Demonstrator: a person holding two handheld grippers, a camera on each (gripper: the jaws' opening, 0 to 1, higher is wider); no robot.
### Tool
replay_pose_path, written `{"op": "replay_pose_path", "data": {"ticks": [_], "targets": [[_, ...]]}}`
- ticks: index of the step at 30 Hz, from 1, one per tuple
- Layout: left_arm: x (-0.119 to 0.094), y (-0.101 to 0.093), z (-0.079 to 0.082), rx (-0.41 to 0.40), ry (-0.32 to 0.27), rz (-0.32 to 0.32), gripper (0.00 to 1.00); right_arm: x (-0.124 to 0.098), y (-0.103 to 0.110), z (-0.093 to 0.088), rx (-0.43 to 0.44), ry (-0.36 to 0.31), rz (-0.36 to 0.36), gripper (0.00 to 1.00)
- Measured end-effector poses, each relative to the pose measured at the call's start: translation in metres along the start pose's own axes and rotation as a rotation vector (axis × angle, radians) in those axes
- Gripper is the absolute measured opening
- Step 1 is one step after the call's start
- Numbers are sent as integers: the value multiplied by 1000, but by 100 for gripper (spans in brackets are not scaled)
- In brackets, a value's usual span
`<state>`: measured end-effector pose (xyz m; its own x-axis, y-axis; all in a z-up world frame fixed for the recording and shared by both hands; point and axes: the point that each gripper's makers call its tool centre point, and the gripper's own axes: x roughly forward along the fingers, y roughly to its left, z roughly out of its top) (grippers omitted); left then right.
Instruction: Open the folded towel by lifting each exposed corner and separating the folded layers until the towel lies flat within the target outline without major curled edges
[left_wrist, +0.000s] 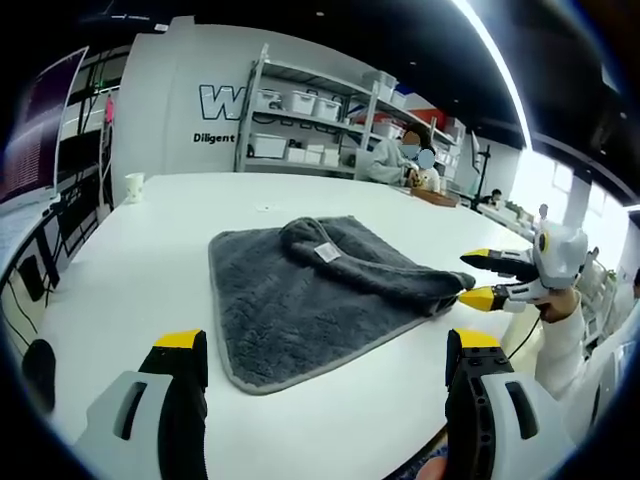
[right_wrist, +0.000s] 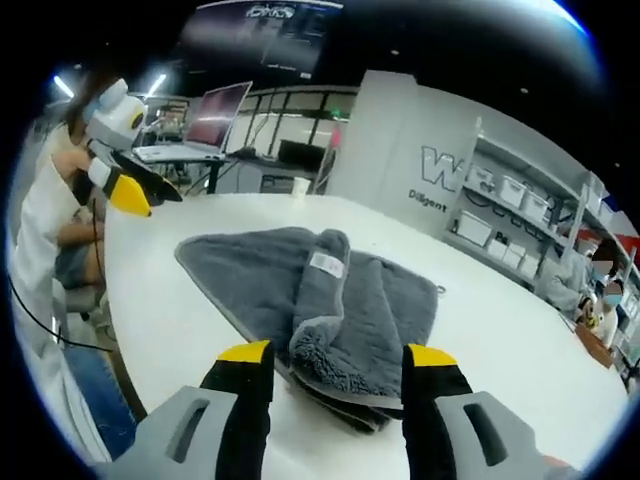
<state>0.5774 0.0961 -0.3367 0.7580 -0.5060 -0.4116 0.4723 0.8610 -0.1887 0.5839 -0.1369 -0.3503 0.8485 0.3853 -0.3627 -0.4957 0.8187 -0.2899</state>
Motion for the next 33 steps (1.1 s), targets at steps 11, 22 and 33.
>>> {"op": "replay_pose_path", "data": {"ticks": [11, 22, 33], "targets": [[-4, 1, 1, -5, -7, 3, 98, 4, 2, -4, -82, 24, -21, 32], [-1, 1, -1, -8, -1, -6, 98, 6, 7, -3, -124, 11, -12, 18], [1, 1, -2, -12, 2, -6, 98, 4, 8, -1, -121, -5, 6, 2]]}}
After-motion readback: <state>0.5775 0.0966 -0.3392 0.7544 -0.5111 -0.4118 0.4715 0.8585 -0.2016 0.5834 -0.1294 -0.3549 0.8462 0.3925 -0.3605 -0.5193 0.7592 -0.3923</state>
